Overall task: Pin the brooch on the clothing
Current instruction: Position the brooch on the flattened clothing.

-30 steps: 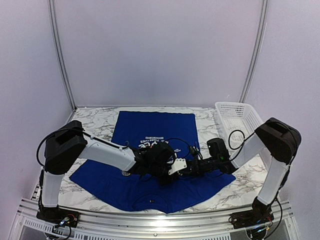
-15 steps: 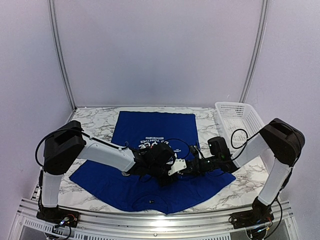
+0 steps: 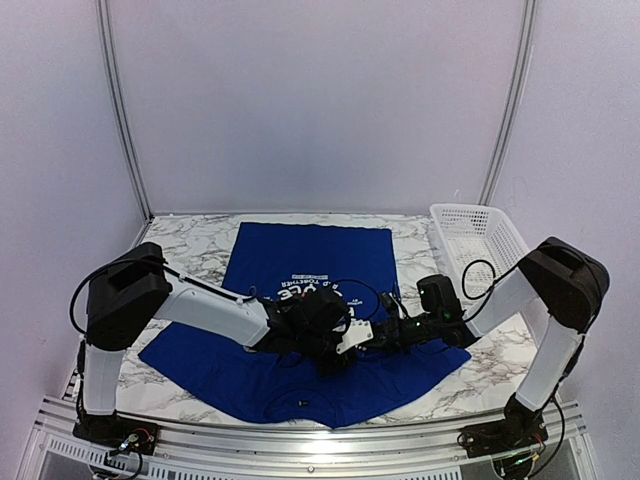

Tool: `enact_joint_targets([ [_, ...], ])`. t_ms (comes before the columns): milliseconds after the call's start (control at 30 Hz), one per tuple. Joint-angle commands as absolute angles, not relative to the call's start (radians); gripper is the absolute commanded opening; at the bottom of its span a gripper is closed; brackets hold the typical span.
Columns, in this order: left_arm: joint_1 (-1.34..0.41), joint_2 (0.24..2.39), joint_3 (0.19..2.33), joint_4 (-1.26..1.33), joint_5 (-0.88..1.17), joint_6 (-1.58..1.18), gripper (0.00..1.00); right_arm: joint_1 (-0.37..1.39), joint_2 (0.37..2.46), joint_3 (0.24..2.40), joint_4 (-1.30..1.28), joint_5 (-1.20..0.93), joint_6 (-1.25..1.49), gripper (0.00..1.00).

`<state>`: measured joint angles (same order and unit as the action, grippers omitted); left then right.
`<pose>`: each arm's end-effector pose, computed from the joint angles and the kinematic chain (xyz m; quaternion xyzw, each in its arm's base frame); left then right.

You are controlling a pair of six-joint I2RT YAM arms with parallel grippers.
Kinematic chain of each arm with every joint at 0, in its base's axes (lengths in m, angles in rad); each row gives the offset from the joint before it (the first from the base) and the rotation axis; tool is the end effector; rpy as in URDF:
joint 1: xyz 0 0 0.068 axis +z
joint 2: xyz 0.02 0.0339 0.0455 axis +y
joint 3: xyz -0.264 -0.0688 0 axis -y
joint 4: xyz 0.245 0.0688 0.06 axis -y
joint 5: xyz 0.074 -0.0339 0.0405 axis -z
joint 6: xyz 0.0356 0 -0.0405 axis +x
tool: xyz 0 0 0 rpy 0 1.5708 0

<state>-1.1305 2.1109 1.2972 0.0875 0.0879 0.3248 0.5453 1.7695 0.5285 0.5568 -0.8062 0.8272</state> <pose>0.1887 -0.4079 0.1304 0.6195 0.6685 -0.1974 0.3610 0.2301 0.1696 0.0976 -0.0499 0.8463 0.5241 0.0807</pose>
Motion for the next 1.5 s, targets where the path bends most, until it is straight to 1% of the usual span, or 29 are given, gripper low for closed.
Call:
enact_joint_targets([
  [0,-1.132,2.049,1.240,0.171,0.042,0.321,0.00,0.542,1.782,0.526,0.562,-0.854,0.837,0.00],
  [300,-1.134,2.019,1.227,0.199,0.009,0.341,0.00,0.544,1.774,0.517,0.545,-0.860,0.826,0.00],
  [767,-1.134,2.032,1.234,0.202,-0.013,0.350,0.00,0.557,1.760,0.517,0.527,-0.883,0.817,0.00],
  [800,-1.134,2.036,1.236,0.201,-0.024,0.349,0.04,0.557,1.758,0.518,0.519,-0.882,0.815,0.00],
  [833,-1.134,2.039,1.235,0.199,-0.028,0.347,0.13,0.557,1.756,0.520,0.515,-0.881,0.811,0.00],
  [900,-1.135,2.033,1.229,0.194,-0.032,0.345,0.25,0.555,1.756,0.524,0.505,-0.880,0.804,0.00],
  [967,-1.138,2.016,1.214,0.193,-0.038,0.349,0.29,0.553,1.759,0.526,0.498,-0.881,0.796,0.00],
  [1167,-1.177,1.962,1.192,0.180,-0.047,0.405,0.30,0.542,1.757,0.532,0.483,-0.881,0.785,0.00],
  [1333,-1.192,1.955,1.184,0.178,-0.017,0.408,0.27,0.541,1.738,0.542,0.442,-0.891,0.767,0.00],
  [1467,-1.196,1.977,1.180,0.186,-0.003,0.427,0.26,0.545,1.715,0.525,0.432,-0.879,0.764,0.00],
])
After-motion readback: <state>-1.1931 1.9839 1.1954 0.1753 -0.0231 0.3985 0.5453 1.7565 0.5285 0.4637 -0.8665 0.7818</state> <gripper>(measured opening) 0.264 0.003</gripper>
